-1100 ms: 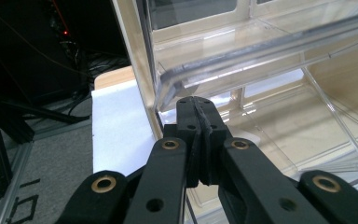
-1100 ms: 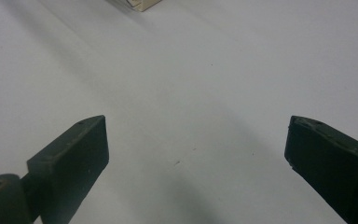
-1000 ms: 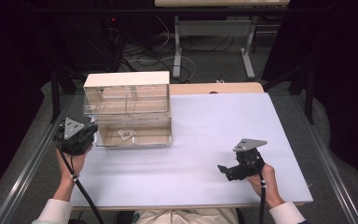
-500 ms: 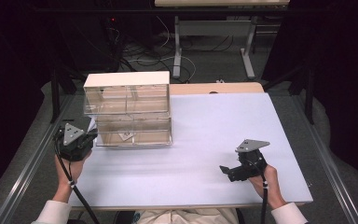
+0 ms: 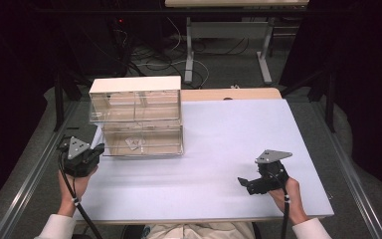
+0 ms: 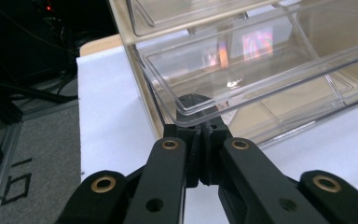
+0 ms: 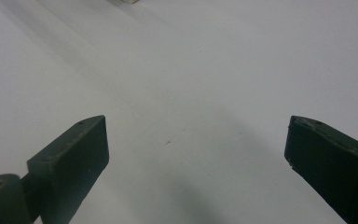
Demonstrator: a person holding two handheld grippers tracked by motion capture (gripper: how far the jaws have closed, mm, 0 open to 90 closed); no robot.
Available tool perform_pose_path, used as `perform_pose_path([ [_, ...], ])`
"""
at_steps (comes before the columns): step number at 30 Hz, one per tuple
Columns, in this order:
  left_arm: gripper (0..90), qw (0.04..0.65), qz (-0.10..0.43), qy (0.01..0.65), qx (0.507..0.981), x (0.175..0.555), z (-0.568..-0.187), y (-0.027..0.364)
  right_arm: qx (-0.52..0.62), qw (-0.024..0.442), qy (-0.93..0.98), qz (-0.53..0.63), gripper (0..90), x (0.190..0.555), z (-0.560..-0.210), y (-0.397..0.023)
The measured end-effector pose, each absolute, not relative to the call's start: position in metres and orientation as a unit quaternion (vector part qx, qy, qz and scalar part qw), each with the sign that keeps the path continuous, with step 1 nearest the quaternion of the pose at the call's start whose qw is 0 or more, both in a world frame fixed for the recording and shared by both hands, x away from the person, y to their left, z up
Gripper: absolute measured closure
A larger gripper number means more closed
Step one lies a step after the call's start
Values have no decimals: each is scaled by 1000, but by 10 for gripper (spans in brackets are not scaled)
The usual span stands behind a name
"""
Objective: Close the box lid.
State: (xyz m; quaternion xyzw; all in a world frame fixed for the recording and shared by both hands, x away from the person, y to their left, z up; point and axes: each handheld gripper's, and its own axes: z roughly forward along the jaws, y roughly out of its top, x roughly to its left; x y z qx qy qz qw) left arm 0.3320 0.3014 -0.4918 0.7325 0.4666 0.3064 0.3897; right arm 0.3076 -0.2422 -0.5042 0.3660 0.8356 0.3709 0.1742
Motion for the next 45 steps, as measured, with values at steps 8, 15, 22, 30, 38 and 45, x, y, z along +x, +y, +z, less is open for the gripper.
perform_pose_path([
  [8,895,366,289,466,752,322,-498,296,376,172,832,370,56,304,-504,-248],
  [15,810,345,264,465,771,312,-506,295,372,172,835,368,56,303,-503,-246],
  [22,566,346,254,461,777,300,-506,291,374,172,834,368,56,302,-503,-245],
  [30,316,350,243,443,789,289,-504,282,374,174,833,369,56,302,-503,-245],
  [38,147,364,233,420,798,279,-503,271,374,171,833,370,56,301,-503,-245],
  [45,52,372,223,402,807,274,-504,261,374,171,831,374,54,301,-504,-244],
])
